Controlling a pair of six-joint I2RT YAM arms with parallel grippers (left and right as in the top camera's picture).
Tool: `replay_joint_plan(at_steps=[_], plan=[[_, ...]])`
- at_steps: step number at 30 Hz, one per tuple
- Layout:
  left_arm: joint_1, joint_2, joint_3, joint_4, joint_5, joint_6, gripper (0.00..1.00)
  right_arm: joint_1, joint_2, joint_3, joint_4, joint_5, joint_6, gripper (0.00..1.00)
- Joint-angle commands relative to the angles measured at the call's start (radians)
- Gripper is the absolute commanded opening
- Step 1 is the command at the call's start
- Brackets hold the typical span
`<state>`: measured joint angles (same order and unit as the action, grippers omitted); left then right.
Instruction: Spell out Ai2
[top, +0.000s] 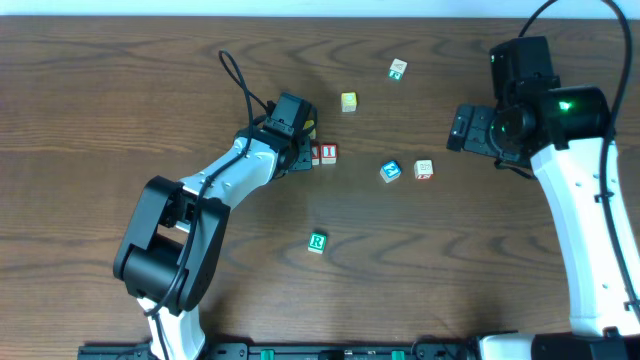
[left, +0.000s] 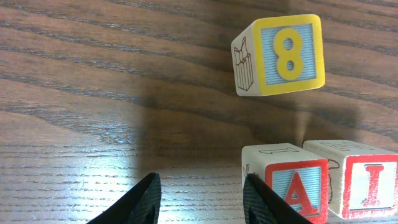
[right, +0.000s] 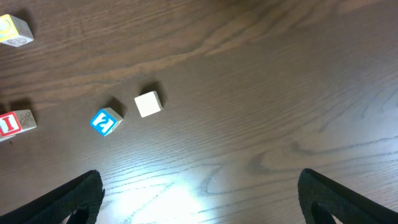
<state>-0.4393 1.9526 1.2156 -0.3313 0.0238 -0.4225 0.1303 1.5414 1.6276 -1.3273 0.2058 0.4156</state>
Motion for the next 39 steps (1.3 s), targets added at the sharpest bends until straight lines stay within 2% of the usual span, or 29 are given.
replay_joint_plan(at_steps=[1, 5, 12, 14, 22, 29, 33, 35, 38, 39], plan=[[-0.001, 0.013, -0.004, 0.007, 0.003, -0.005, 0.44, -0.006, -0.018, 0.000, -0.001, 0.008, -0.010, 0.99], [-0.001, 0.013, -0.004, 0.013, 0.003, -0.004, 0.50, -0.006, -0.018, 0.000, -0.001, 0.008, -0.010, 0.99], [-0.001, 0.013, -0.004, 0.019, 0.003, -0.004, 0.49, -0.006, -0.018, 0.000, -0.001, 0.008, -0.010, 0.99], [0.000, 0.013, -0.004, 0.022, 0.003, -0.004, 0.52, -0.006, -0.018, 0.000, -0.001, 0.008, -0.010, 0.99], [0.000, 0.013, -0.004, 0.034, 0.002, -0.004, 0.53, -0.006, -0.018, 0.000, -0.001, 0.008, -0.010, 0.99], [0.004, 0.013, -0.002, 0.032, -0.096, -0.003, 0.53, -0.006, -0.018, 0.000, -0.002, 0.008, -0.010, 0.99], [0.040, -0.021, 0.040, -0.043, -0.124, -0.003, 0.53, -0.006, -0.018, -0.007, 0.008, 0.007, -0.024, 0.98], [0.062, -0.063, 0.065, -0.097, -0.164, -0.003, 0.53, -0.006, -0.018, -0.029, 0.034, -0.044, -0.090, 0.97], [0.091, -0.160, 0.083, -0.156, -0.170, 0.019, 0.59, -0.004, -0.019, -0.112, 0.096, -0.120, -0.183, 0.99], [0.096, -0.190, 0.083, -0.165, -0.170, 0.028, 0.68, -0.004, -0.019, -0.145, 0.113, -0.121, -0.185, 0.99]])
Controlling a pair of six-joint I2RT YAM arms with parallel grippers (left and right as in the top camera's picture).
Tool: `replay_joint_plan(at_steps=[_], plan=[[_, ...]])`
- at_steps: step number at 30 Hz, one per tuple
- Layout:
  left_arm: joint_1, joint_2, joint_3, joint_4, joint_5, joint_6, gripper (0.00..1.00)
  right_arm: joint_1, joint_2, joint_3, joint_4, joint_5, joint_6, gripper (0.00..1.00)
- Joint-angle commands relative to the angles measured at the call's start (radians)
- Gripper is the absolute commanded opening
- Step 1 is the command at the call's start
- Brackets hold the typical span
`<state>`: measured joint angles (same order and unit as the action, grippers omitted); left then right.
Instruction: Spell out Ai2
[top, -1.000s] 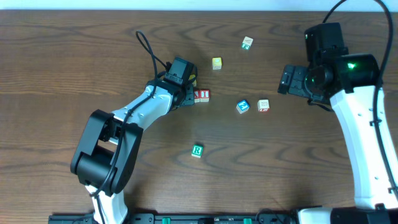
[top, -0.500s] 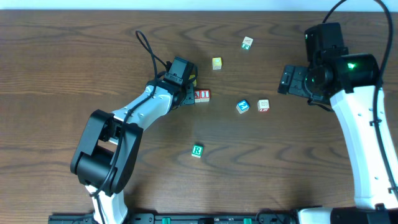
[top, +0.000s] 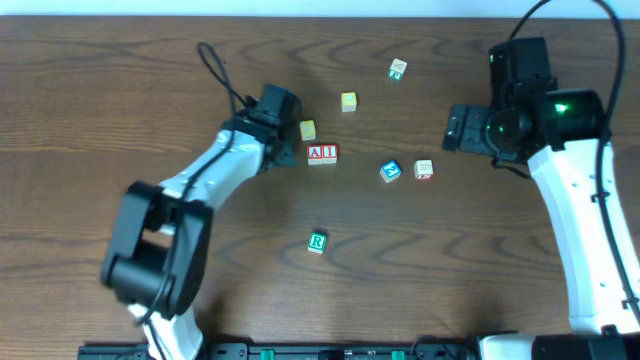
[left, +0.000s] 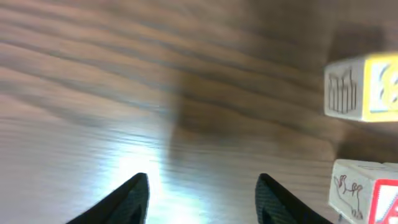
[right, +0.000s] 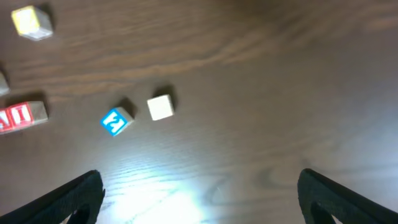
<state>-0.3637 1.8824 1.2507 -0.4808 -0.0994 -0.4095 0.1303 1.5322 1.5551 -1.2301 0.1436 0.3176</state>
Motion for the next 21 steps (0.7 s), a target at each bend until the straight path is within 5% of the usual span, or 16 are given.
replay_joint_plan(at_steps=[1, 3, 6, 12, 21], plan=[[0.025, -0.153, 0.048, -0.024, -0.047, 0.029, 0.80, -0.004, -0.010, -0.118, 0.035, -0.066, -0.067, 0.99], [0.030, -0.230, 0.048, -0.043, -0.061, 0.065, 0.96, -0.004, -0.010, -0.209, 0.073, -0.119, 0.052, 0.99], [0.030, -0.311, 0.048, -0.079, -0.109, 0.081, 0.95, 0.008, -0.010, -0.317, 0.135, -0.147, 0.486, 0.96], [0.030, -0.348, 0.048, -0.139, -0.232, 0.086, 0.95, 0.191, -0.008, -0.437, 0.391, -0.097, 0.876, 0.91], [0.030, -0.348, 0.048, -0.155, -0.233, 0.096, 0.95, 0.237, 0.123, -0.441, 0.478, -0.084, 1.057, 0.85]])
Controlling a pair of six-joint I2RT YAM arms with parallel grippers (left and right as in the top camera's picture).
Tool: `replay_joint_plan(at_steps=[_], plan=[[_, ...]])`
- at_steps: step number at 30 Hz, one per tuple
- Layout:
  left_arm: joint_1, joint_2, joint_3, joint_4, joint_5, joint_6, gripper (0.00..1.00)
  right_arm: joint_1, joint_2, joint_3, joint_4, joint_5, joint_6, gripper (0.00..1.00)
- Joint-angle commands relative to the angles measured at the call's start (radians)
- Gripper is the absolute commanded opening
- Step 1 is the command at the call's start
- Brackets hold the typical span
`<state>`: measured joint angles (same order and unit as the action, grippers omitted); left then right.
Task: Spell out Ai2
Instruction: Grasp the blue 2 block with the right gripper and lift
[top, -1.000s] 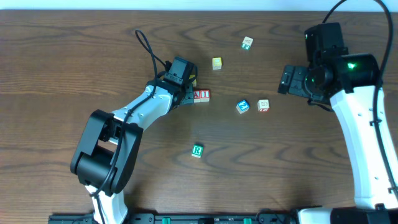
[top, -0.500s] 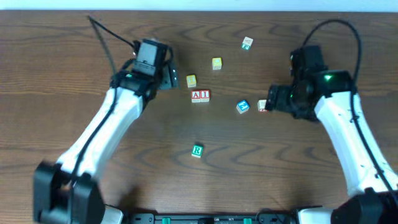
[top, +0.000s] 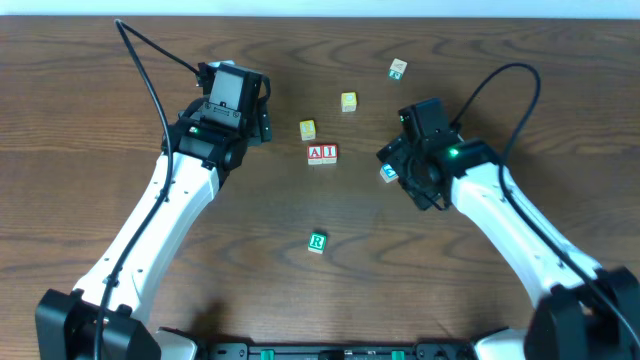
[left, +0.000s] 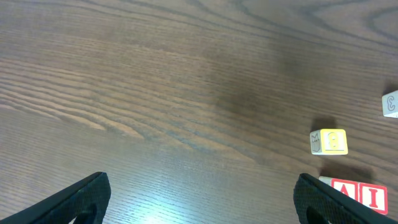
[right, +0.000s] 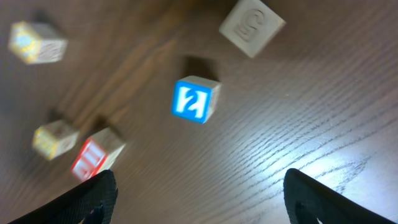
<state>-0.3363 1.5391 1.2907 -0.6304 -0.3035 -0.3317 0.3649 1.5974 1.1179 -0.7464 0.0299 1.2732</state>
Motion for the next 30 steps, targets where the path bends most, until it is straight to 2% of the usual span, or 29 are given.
replay_joint_plan(at_steps=[1, 9, 21, 30], plan=[[0.002, -0.004, 0.008, -0.005, -0.029, 0.018, 0.96, 0.000, 0.075, -0.004, -0.005, 0.030, 0.118, 0.85], [0.002, -0.004, 0.008, -0.005, -0.029, 0.022, 0.95, -0.003, 0.193, -0.004, 0.088, -0.011, 0.147, 0.85], [0.002, -0.004, 0.008, -0.005, -0.030, 0.023, 0.95, -0.009, 0.233, -0.004, 0.138, 0.023, 0.143, 0.66], [0.002, -0.004, 0.008, -0.005, -0.030, 0.023, 0.95, -0.050, 0.238, -0.004, 0.193, 0.026, 0.112, 0.63]])
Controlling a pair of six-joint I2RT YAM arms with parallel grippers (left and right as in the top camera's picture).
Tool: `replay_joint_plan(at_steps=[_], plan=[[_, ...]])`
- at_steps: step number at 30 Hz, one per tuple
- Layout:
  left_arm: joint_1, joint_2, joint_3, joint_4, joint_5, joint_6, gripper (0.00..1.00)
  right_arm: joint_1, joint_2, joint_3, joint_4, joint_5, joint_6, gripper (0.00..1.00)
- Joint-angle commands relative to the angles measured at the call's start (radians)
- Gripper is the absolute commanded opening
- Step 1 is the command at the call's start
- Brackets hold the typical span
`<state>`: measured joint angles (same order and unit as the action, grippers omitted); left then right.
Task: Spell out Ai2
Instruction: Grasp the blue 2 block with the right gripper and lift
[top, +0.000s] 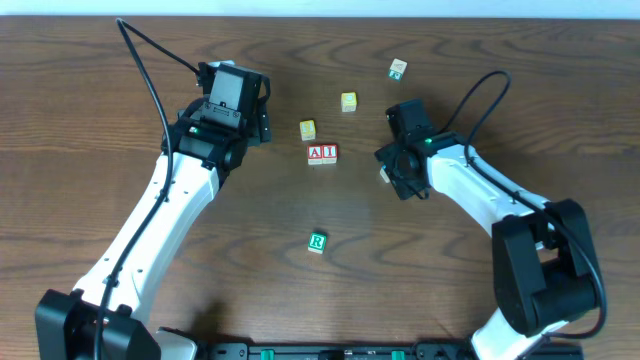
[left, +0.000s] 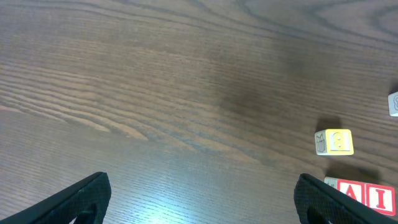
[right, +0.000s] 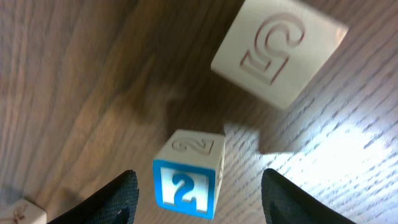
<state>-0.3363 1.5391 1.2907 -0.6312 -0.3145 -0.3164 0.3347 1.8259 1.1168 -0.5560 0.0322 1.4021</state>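
Note:
The red A and I blocks (top: 322, 153) stand side by side mid-table, also low right in the left wrist view (left: 364, 194). The blue 2 block (right: 186, 183) sits on the table between the open fingers of my right gripper (right: 202, 199), which hangs low over it (top: 393, 170). In the overhead view the 2 block is mostly hidden under that gripper. My left gripper (left: 202, 199) is open and empty, held high at the back left, away from the blocks.
A yellow 8 block (left: 336, 142) lies just behind the A. A pale carved block (right: 277, 53) sits close beyond the 2. Another yellow block (top: 348, 101), a far block (top: 398, 68) and a green R block (top: 317, 242) lie scattered about.
My right gripper has come down closer to the table, so the 2 block now lies between its open fingers. The left arm has barely moved.
First my left gripper was low beside the A block, next to the I, with the right arm far right. Then the left had drawn back, leaving A and I together. It was later high at back left while the right stood above the 2, now straddling it.

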Motion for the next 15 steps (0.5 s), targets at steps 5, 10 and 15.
replay_joint_plan(at_steps=[5, 10, 15], plan=[[0.002, -0.004, 0.008, -0.003, -0.019, 0.007, 0.95, -0.023, 0.009, -0.003, 0.006, 0.023, -0.016, 0.63], [0.002, -0.004, 0.008, -0.003, -0.019, 0.007, 0.95, -0.023, 0.027, -0.003, 0.044, -0.006, -0.016, 0.63], [0.002, -0.004, 0.008, -0.004, -0.037, 0.007, 0.95, -0.023, 0.074, -0.003, 0.061, -0.022, -0.017, 0.62]])
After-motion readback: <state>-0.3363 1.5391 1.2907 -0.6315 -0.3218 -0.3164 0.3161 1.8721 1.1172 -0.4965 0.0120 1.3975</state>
